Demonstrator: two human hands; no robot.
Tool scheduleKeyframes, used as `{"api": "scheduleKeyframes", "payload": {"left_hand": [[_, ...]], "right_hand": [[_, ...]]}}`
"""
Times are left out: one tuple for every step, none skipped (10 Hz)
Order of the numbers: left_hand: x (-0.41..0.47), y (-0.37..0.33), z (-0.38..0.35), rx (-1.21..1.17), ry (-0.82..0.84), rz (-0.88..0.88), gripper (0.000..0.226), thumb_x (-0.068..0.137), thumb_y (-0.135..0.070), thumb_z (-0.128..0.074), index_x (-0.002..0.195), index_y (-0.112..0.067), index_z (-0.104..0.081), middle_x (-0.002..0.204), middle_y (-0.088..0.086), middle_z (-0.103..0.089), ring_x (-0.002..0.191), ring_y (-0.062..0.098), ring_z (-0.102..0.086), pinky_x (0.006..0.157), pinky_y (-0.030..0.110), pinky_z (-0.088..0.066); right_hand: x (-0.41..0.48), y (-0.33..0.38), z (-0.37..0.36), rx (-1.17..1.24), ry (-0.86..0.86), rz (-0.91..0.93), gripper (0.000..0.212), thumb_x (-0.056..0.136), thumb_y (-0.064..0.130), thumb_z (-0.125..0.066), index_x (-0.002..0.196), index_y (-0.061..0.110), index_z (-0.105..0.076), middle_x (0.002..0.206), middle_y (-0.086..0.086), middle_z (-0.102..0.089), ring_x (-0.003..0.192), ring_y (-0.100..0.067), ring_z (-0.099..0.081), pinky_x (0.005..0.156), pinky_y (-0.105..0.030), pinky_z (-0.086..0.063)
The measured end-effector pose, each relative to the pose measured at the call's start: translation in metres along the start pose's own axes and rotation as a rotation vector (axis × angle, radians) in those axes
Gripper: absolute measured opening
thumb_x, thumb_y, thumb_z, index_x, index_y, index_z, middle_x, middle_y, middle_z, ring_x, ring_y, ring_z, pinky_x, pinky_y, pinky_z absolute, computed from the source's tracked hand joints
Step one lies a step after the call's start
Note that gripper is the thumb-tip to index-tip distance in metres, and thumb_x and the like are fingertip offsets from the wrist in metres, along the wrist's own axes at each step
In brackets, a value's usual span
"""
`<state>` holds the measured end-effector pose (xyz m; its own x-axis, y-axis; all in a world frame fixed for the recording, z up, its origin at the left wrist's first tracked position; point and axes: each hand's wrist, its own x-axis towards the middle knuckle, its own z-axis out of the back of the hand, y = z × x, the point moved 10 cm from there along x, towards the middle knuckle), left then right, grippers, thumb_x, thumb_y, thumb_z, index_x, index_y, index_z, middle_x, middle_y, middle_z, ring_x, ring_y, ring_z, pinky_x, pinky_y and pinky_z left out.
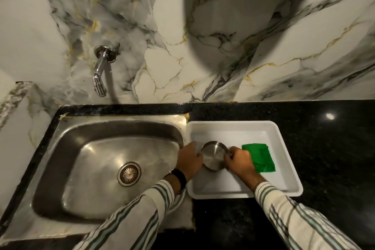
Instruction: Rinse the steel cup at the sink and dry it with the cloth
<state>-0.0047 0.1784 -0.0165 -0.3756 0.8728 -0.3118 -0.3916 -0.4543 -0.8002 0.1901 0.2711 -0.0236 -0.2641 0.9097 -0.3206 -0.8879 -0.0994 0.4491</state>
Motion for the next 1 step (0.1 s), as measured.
{"api": "scheduleKeyframes", "payload": {"left_hand": [[-0.0101,-0.0132,0.06,-0.031,-0.216,-0.123,0.025,0.104,-0.004,-0.059,0.09,-0.023,-0.065,0.084,-0.009,-0.069,0.078,0.012,-0.068,0.077,0.029,-0.056]], "right_hand": [[-0.0055,0.0055,0.0206,-0.09,-0.008,-0.039,0.041,0.096,0.047,-0.069,0.11,0.008,-0.072,0.102,-0.018,-0.079,0.102,-0.037,-0.075,0.09,-0.041,-0.061]]}}
